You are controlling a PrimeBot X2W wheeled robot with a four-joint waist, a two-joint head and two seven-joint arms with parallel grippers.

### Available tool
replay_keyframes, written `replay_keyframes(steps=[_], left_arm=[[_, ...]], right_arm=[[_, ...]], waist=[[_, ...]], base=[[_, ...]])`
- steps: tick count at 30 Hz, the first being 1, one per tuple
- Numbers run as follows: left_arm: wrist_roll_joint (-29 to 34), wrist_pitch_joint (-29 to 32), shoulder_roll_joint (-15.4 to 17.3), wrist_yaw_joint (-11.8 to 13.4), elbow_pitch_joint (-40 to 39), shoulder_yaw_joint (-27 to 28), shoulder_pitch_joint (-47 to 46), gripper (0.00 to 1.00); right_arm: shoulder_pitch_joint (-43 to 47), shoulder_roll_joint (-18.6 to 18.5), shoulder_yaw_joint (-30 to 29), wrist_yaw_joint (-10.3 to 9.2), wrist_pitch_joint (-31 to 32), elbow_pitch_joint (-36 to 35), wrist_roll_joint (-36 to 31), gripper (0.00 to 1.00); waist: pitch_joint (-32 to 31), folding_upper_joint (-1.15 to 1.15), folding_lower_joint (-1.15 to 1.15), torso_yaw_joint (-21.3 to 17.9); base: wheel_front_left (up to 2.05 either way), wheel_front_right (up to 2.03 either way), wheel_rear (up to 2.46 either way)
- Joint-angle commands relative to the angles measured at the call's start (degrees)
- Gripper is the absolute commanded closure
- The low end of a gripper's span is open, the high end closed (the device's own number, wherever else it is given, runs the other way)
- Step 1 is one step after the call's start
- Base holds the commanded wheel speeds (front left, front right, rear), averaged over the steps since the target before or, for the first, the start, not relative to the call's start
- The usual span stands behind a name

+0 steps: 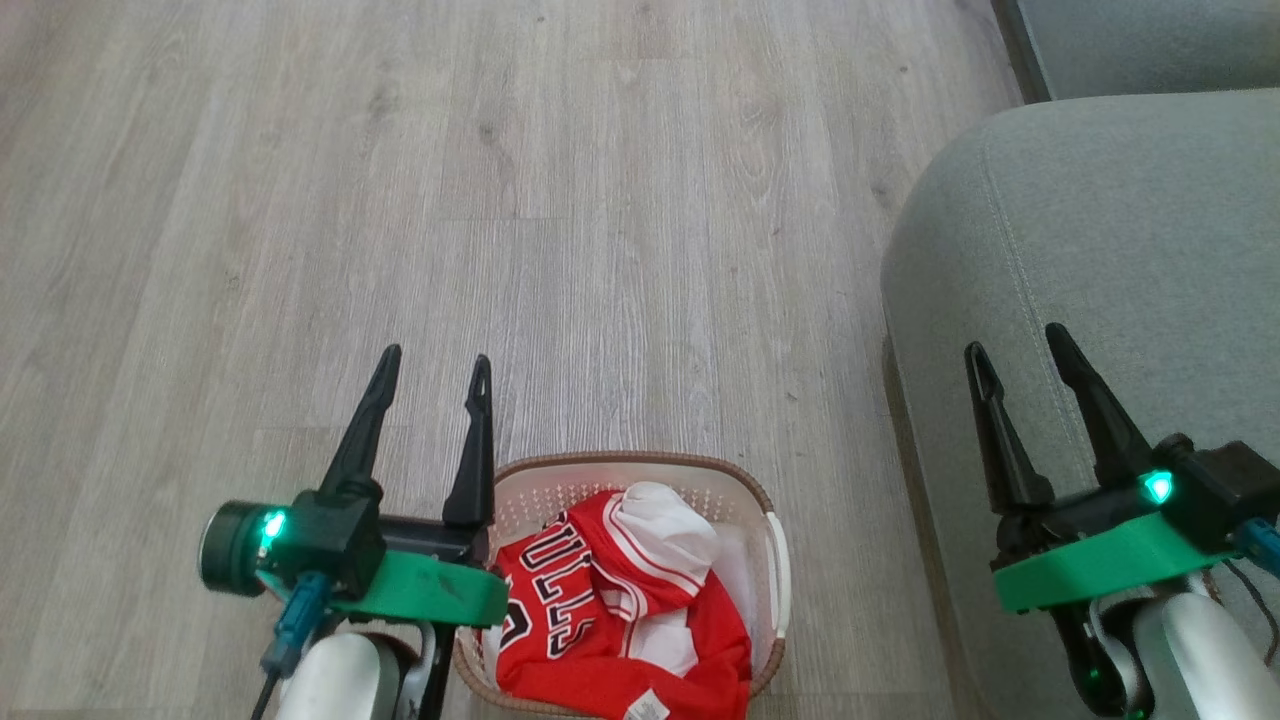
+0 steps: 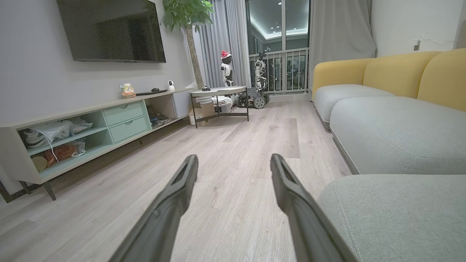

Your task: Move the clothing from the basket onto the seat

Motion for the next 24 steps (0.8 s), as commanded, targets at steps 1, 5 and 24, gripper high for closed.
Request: replay_keyframes(steps=[1,5,24], left_arm=[[0.45,-0.71,0.50,0.41,-2.34,1.64,-2.84,0.00],[0.41,-0.71,0.50,0.49,-2.25,1.67,-2.86,0.00],[-0.62,-0.71,0.50,1.92,-1.36,1.03,-4.34,0.00]], right_arm=[[-2.36,-1.19,0.85,-0.01,-0.53,-1.89,-0.45,0.00],[-2.37,-1.13,0.65,-0.01,-0.53,-1.60,-0.45,0.00],[-3.77,-2.08,-0.30,-0.01,-0.53,-1.43,0.78,0.00]], waist=[[0.03,0.00,0.00,-0.02],[0.02,0.00,0.00,-0.10],[4.60,0.00,0.00,-2.69]], base=[[0.00,0.00,0.00],[0.00,0.00,0.00],[0.00,0.00,0.00]])
